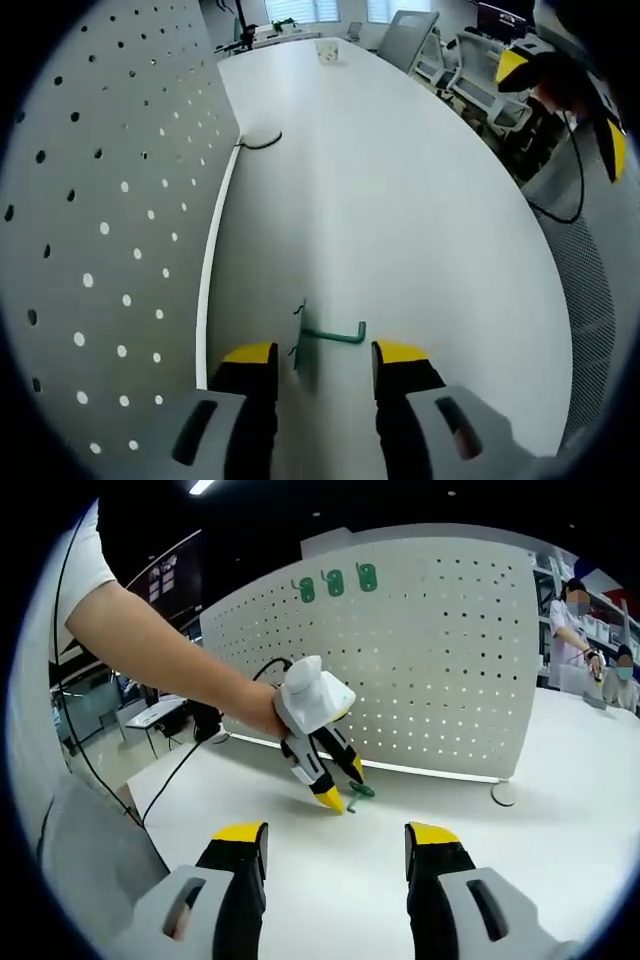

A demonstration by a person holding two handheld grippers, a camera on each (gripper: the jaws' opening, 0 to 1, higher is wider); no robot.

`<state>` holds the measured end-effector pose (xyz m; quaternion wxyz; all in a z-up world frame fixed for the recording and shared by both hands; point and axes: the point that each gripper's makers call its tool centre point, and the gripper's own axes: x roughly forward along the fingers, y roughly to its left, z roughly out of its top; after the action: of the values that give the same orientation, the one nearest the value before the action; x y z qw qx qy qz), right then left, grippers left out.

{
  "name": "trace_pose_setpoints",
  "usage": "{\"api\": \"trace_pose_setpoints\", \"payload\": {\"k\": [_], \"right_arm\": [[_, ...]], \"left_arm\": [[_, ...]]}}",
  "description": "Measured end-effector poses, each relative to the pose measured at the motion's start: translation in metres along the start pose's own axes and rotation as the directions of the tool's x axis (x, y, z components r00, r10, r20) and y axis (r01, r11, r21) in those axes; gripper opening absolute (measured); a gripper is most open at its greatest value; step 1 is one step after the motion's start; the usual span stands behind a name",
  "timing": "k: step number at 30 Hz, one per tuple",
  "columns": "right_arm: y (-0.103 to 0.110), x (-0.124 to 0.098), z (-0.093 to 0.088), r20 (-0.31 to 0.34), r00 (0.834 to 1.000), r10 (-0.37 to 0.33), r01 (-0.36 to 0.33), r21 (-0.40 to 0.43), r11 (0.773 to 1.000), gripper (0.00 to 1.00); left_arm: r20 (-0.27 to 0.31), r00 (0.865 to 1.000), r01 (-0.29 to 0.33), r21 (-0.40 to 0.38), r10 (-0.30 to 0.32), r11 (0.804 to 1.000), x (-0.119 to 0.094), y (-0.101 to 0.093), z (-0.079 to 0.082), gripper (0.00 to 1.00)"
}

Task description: Insert the hook assembly into the mounting plate slot until the hook locks in place.

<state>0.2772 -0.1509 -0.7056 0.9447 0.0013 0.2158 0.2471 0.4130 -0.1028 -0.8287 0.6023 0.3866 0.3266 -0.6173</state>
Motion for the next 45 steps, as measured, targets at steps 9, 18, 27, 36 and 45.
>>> {"api": "trace_pose_setpoints", "payload": {"k": [9,18,27,36,45], "right_arm": [[-0.0005,0.0001,-0.0001,0.0,1.0,0.0,0.0,0.003,1.0,0.53],[-0.0007,-0.0003,0.0002,0.001,1.0,-0.001,0.001,-0.001,1.0,0.53],[-0.0007,-0.0003,0.0001,0.002,1.0,-0.001,0.001,-0.002,1.0,0.52],[-0.0012,-0.001,0.0009,0.005,1.0,-0.003,0.003,0.0,1.0,0.52],[-0.0015,-0.0012,0.001,0.006,1.0,-0.003,0.003,0.005,1.0,0.52]], "left_arm": [[0.009,1.0,0.027,-0.043,-0.026,0.999,0.0013,-0.0023,-0.0006,0.33],[0.0,1.0,0.031,-0.048,-0.031,0.998,0.0005,-0.0047,-0.0018,0.28],[-0.012,1.0,0.022,-0.045,-0.023,0.999,0.0006,-0.0049,-0.0028,0.26],[-0.02,1.0,-0.012,-0.084,0.01,0.996,0.001,0.0015,-0.0029,0.18],[-0.039,0.999,-0.039,-0.033,0.038,0.999,0.0013,0.0032,-0.0032,0.06]]}}
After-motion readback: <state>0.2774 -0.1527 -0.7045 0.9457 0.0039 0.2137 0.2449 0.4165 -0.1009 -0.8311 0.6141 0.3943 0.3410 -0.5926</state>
